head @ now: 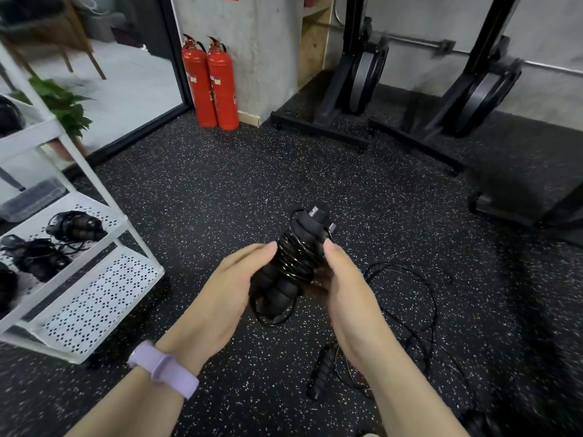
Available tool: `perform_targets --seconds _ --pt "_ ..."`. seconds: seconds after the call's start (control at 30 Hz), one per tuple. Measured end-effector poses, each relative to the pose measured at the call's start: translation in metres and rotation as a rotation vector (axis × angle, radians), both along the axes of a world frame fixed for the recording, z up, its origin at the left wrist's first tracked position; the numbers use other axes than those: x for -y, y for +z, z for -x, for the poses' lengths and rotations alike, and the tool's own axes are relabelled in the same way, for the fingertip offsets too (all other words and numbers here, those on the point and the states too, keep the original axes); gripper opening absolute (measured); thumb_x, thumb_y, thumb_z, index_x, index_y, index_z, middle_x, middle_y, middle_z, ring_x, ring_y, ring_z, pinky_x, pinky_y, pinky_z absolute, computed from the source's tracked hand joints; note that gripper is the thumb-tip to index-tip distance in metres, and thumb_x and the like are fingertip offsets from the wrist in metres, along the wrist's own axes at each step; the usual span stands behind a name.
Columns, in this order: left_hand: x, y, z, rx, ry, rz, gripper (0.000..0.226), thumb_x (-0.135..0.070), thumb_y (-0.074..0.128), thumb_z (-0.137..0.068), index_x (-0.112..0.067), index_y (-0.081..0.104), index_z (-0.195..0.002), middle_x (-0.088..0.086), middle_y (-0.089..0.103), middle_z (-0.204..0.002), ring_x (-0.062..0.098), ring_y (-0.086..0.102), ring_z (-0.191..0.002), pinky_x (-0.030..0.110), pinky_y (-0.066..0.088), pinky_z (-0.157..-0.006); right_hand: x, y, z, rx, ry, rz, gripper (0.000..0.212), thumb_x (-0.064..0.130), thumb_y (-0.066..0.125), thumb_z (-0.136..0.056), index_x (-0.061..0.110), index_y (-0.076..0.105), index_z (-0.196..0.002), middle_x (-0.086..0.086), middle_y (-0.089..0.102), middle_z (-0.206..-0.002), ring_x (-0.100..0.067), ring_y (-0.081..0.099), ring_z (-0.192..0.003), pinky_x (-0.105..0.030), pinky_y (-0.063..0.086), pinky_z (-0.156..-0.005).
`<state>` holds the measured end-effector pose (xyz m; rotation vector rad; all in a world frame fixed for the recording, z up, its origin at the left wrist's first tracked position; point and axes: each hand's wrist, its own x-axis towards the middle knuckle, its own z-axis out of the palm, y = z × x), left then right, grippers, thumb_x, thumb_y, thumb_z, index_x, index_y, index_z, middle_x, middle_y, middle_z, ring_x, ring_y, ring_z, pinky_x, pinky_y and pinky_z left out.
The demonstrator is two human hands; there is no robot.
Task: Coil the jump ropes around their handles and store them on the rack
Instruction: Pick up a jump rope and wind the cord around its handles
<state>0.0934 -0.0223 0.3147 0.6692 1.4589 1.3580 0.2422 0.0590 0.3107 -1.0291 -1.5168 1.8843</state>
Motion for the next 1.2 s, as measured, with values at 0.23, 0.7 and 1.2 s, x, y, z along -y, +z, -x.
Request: perform_targets --seconds 0.23,0.7,1.2 --pt "0.008 0.005 0.019 -0.127 0.064 -0.054 0.032 -0.045 0.066 -0.092 -0.025 0.076 -0.115 0.008 0.077 -0.110 0.020 0.073 -0.098 0.028 0.060 -0.076 -0.006 0.009 -0.006 -0.077 -0.085 -0.096 0.062 0.072 0.061 -0.075 0.042 0.063 -0.129 0.013 0.074 -0.109 -0.010 0.070 -0.096 -0.031 0.055 -0.082" --pt "0.023 0.015 0.036 -0.427 -0.127 0.046 0.039 -0.040 0.084 -0.080 -0.046 0.071 -0.116 -0.021 0.074 -0.114 -0.004 0.068 -0.105 0.032 0.050 -0.099 -0.004 0.005 -0.001 -0.062 0.013 -0.022 0.043 0.050 0.086 -0.066 0.030 0.074 -0.101 0.008 0.075 -0.092 -0.018 0.075 -0.086 -0.044 0.064 -0.078" --pt "0.007 0.007 0.006 0.312 0.118 0.081 0.067 -0.071 0.062 -0.084 -0.020 0.065 -0.127 0.016 0.076 -0.114 0.033 0.073 -0.107 0.046 0.061 -0.091 0.011 0.003 0.002 0.004 -0.013 -0.163 0.056 0.059 0.084 -0.063 0.027 0.056 -0.099 0.009 0.066 -0.086 -0.010 0.060 -0.076 -0.034 0.053 -0.073"
